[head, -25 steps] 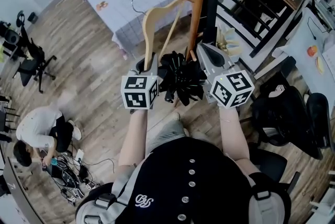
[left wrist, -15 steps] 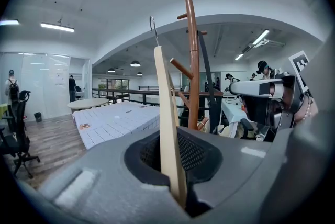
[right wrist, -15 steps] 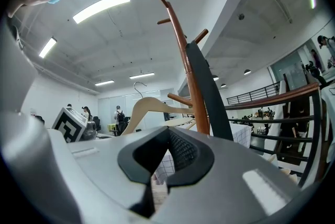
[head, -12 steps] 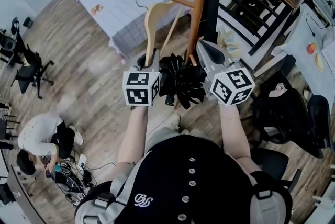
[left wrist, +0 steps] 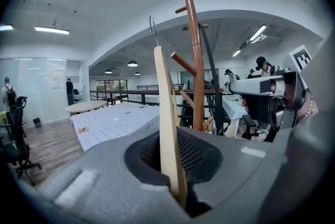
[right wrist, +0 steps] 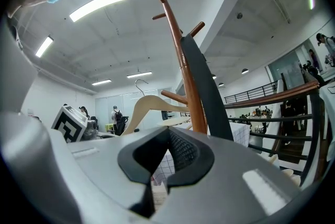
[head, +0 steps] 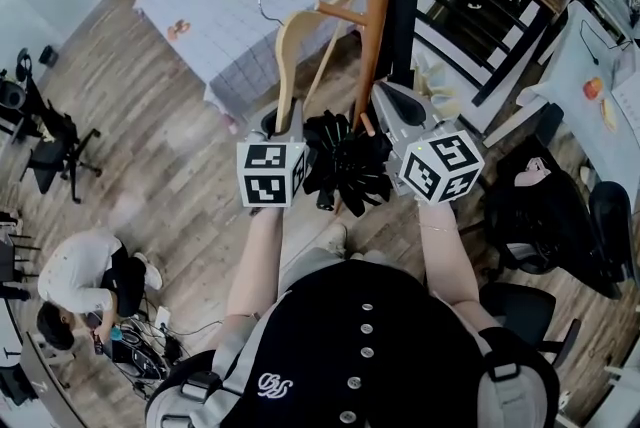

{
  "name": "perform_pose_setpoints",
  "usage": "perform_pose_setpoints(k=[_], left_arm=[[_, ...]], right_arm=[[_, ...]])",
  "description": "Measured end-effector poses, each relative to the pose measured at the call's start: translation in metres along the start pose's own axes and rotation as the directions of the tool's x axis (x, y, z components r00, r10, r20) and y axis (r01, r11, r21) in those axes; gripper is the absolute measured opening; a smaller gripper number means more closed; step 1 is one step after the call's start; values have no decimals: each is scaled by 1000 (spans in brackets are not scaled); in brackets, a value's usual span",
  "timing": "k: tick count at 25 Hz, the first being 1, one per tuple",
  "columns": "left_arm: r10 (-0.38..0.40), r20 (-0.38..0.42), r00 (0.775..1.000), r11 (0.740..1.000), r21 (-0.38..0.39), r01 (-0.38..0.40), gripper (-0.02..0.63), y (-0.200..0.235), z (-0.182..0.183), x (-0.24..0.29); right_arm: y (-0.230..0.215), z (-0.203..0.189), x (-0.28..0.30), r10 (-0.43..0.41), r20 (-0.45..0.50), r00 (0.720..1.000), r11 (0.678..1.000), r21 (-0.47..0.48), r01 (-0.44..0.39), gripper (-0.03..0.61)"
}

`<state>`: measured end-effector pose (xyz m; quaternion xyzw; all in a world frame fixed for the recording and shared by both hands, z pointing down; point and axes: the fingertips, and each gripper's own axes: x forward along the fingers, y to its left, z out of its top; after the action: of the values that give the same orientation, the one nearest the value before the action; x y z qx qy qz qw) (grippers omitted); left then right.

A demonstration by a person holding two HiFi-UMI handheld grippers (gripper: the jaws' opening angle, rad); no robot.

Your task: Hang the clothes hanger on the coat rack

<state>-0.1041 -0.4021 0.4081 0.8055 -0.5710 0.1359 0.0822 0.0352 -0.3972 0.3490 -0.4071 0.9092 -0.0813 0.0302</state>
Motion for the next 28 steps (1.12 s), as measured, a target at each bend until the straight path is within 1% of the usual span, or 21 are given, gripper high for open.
perform_pose_setpoints(k=[8, 11, 17, 24, 28], left_arm=[[7, -13, 1000, 1000, 9, -7, 17, 1, -6, 10], [-4, -18, 1000, 1000, 11, 5, 17, -4, -8, 12], [35, -29, 999, 995, 96, -32, 17, -5, -10, 12], [37, -71, 997, 991, 129, -28, 17, -15, -20, 19], [55, -76, 996, 987, 156, -42, 17, -16, -17, 22]], right_arm=[[-8, -2, 5, -14, 2, 1000, 1000, 12, 14, 0], [-8, -3, 7, -14, 1, 1000, 1000, 14, 14, 0], [-9, -7, 10, -16, -5, 1000, 1000, 19, 16, 0], [-9, -10, 5, -16, -14, 1000, 1000, 20, 17, 0], [-11, -9, 0, -23, -17, 1000, 1000, 20, 24, 0]])
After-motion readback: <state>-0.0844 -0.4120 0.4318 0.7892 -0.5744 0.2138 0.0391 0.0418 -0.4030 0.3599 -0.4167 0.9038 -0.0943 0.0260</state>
